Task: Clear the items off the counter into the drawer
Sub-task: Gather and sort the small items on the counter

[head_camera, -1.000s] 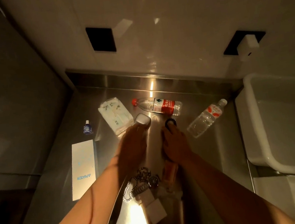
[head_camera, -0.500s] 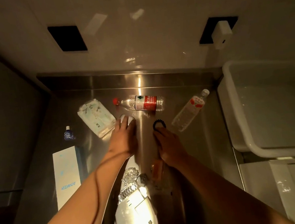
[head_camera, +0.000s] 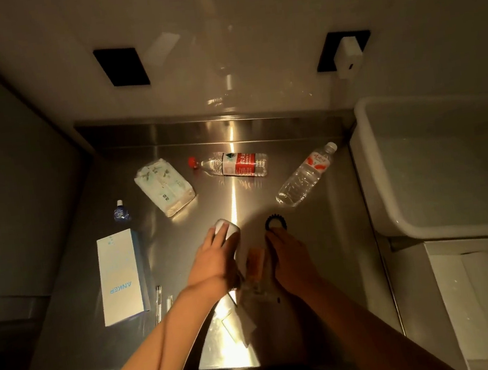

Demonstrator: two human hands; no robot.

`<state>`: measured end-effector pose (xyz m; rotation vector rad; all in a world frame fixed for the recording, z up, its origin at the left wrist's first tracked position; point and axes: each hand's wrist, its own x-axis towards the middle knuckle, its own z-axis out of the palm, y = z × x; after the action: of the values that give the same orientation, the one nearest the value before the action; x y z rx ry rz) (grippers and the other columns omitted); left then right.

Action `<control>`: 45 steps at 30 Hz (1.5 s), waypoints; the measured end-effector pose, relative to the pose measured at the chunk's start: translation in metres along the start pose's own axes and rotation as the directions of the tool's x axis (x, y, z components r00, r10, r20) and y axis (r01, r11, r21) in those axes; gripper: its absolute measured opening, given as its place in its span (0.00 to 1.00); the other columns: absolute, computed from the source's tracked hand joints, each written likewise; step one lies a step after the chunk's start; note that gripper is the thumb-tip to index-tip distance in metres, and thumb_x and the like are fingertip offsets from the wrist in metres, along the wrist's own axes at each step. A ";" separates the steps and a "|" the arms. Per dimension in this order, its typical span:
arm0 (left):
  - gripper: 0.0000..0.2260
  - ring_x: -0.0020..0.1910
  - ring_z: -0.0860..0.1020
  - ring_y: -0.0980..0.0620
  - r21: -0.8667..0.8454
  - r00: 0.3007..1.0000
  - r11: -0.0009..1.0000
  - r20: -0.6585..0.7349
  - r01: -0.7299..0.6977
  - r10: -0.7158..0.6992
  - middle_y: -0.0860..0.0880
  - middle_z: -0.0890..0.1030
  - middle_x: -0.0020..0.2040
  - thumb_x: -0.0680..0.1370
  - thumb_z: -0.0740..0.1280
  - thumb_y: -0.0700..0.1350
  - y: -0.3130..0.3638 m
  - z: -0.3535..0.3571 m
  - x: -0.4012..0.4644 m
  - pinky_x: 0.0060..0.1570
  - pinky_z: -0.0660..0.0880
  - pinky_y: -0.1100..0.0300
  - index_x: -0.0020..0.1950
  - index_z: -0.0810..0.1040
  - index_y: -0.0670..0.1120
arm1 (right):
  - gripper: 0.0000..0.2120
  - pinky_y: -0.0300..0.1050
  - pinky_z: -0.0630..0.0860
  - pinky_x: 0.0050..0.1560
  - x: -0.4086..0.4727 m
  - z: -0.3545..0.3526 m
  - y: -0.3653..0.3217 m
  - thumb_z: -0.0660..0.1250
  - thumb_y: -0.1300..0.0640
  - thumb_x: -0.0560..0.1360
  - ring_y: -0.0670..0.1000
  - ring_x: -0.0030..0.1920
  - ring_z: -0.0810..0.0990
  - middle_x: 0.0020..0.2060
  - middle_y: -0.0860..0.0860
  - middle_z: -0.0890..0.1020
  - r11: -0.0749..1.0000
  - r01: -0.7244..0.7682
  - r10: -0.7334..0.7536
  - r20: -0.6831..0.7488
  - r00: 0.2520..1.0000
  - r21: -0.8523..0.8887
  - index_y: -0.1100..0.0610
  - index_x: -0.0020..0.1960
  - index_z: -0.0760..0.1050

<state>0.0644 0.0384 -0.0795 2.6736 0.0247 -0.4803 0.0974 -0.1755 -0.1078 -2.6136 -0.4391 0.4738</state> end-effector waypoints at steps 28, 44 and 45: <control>0.22 0.76 0.63 0.46 0.055 0.979 0.994 -0.173 -0.098 0.106 0.52 0.66 0.77 0.78 0.63 0.53 0.014 0.027 -0.066 0.70 0.66 0.46 0.72 0.69 0.57 | 0.26 0.59 0.74 0.66 -0.079 0.000 -0.017 0.59 0.50 0.77 0.61 0.64 0.77 0.64 0.60 0.78 0.993 0.093 -0.081 -0.157 0.984 0.070 0.64 0.69 0.73; 0.30 0.78 0.59 0.43 0.318 0.975 0.946 -0.180 -0.069 0.132 0.47 0.64 0.78 0.78 0.66 0.55 0.013 -0.077 0.086 0.73 0.63 0.38 0.78 0.62 0.52 | 0.22 0.56 0.73 0.67 0.084 -0.114 0.040 0.69 0.58 0.75 0.59 0.68 0.73 0.68 0.58 0.75 0.963 0.108 -0.167 -0.235 0.958 -0.247 0.59 0.69 0.74; 0.30 0.77 0.60 0.42 0.332 0.974 0.941 -0.181 -0.068 0.134 0.47 0.65 0.78 0.78 0.66 0.55 0.014 -0.079 0.095 0.73 0.63 0.38 0.78 0.62 0.52 | 0.22 0.55 0.73 0.65 0.091 -0.117 0.041 0.70 0.56 0.74 0.59 0.67 0.74 0.67 0.57 0.76 0.949 0.103 -0.168 -0.204 0.964 -0.297 0.59 0.67 0.75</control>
<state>0.1809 0.0527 -0.0383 3.0178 -0.1457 -0.1898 0.2345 -0.2192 -0.0518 -2.8426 -0.6469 0.0642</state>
